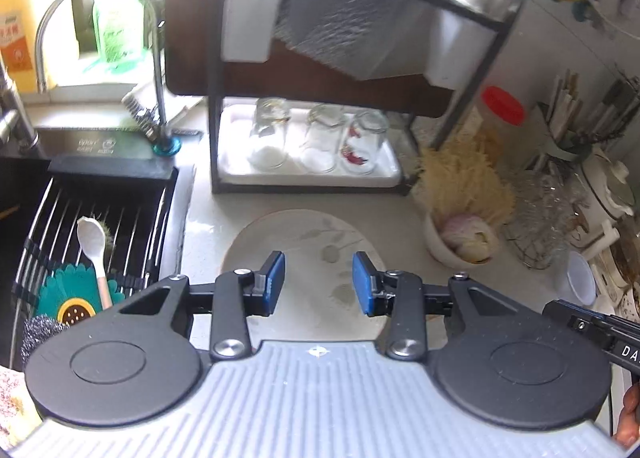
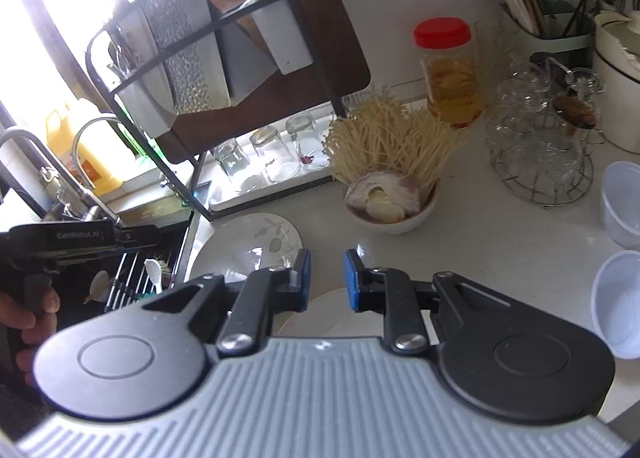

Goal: Organize plates and bowls
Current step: 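Move both grippers to the other white leaf plate and grasp its rim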

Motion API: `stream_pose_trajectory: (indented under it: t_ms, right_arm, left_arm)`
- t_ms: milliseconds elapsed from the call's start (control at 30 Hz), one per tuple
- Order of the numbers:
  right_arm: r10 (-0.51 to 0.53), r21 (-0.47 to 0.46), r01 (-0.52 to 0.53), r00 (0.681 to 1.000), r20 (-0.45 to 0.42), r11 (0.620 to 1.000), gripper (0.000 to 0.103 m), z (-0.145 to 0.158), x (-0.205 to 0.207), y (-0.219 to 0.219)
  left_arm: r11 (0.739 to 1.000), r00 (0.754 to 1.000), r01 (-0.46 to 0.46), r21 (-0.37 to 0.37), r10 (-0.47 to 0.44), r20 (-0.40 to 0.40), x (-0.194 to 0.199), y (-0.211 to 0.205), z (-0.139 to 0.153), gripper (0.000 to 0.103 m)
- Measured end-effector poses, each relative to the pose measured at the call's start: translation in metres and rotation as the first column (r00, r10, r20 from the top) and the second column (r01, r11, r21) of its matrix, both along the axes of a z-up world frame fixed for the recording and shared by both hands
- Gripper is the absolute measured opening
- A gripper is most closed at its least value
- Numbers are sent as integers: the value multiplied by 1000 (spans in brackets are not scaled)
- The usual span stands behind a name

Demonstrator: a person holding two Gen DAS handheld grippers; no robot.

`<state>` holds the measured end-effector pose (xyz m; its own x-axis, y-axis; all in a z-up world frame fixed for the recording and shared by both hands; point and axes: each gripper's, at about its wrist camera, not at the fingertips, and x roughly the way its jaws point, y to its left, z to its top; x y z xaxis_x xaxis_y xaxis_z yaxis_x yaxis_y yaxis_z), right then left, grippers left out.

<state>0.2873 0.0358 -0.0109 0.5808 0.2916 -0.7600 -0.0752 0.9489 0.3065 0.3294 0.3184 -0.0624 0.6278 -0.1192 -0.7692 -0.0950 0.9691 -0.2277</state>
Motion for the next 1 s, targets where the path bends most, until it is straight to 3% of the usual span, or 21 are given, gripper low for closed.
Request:
stream_pose_trajectory:
  t_ms: [67, 133, 200, 233, 367, 667, 900, 1000]
  right_arm:
    - [18, -5, -18, 1000, -17, 1000, 23, -7, 6, 8]
    - [25, -7, -25, 999, -35, 1000, 31, -15, 12, 13]
    - [18, 2, -18, 999, -46, 1000, 66, -22, 16, 18]
    - [16, 6, -16, 999, -50, 1000, 71, -25, 18, 21]
    - [18, 15, -17, 995, -96, 1000, 71, -43, 28, 31]
    - [-12, 22, 15, 990, -138, 1000, 71, -75, 48, 45]
    - [25, 13, -23, 986, -162, 1000, 71, -97, 74, 64]
    - [54, 13, -52, 981, -185, 999, 63, -108, 85, 74]
  left_arm:
    - [1000, 1000, -16, -13, 16, -13, 2, 10, -10, 44]
    - [1000, 1000, -24, -19, 24, -19, 3, 18, -19, 48]
    - [999, 999, -29, -18, 28, -36, 4, 25, -28, 51]
    - [999, 999, -31, -22, 30, -43, 4, 29, -33, 52]
    - [998, 996, -47, -44, 43, -80, 7, 46, -53, 60]
    - [997, 993, -40, -71, 31, -118, 26, 70, -88, 60]
    - [995, 988, -1, -95, -14, -153, 51, 84, -111, 56]
    - [994, 985, 23, -109, -40, -166, 60, 86, -118, 51]
